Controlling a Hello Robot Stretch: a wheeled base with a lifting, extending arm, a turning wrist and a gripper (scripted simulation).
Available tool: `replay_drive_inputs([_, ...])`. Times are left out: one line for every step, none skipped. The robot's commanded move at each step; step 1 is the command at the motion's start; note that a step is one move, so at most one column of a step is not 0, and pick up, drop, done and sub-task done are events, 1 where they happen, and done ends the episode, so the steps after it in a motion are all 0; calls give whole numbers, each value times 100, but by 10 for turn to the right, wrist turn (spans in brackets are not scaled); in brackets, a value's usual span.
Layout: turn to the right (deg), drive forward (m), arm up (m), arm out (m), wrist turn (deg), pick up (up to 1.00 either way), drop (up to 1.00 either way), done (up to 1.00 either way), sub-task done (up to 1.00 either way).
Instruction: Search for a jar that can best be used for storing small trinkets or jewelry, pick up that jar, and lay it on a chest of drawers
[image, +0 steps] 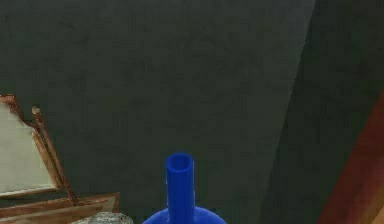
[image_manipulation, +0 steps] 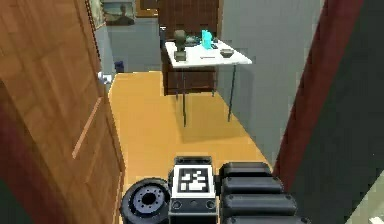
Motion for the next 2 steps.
replay_drive_inputs([0, 35, 0, 0, 0, 0, 0, 0, 0])
replay_drive_inputs([-60, 0, 0, 0, 0, 0, 0, 0, 0])
